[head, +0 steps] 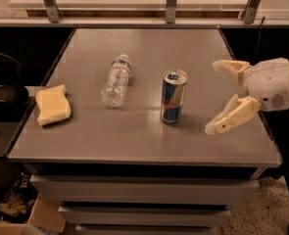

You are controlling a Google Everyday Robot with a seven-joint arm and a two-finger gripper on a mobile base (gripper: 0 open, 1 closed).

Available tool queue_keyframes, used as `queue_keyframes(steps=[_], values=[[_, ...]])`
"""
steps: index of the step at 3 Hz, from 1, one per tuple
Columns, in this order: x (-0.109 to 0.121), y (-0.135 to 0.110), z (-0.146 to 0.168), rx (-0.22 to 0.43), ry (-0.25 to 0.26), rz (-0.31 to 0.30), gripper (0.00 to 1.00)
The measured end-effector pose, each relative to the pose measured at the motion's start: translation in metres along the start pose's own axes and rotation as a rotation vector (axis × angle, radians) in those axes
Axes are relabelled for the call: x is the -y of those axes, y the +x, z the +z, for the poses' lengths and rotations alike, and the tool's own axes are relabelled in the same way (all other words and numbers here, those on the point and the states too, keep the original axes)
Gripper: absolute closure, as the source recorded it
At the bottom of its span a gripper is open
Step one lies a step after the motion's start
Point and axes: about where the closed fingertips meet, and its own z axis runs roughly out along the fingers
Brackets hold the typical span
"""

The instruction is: Pick redbull can

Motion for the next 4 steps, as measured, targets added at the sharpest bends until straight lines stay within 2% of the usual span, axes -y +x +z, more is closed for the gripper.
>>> queue_keyframes(steps=[1, 2, 3, 4], values=[[0.003, -0.003, 0.022, 0.128, -0.036, 0.006, 0.00], [0.004, -0.014, 0.042, 0.212, -0.072, -0.005, 0.00], [0.002, -0.028, 0.056, 0.265, -0.112, -0.025, 0.00], [-0.003, -0.035, 0.068, 0.290, -0.146, -0.037, 0.18]])
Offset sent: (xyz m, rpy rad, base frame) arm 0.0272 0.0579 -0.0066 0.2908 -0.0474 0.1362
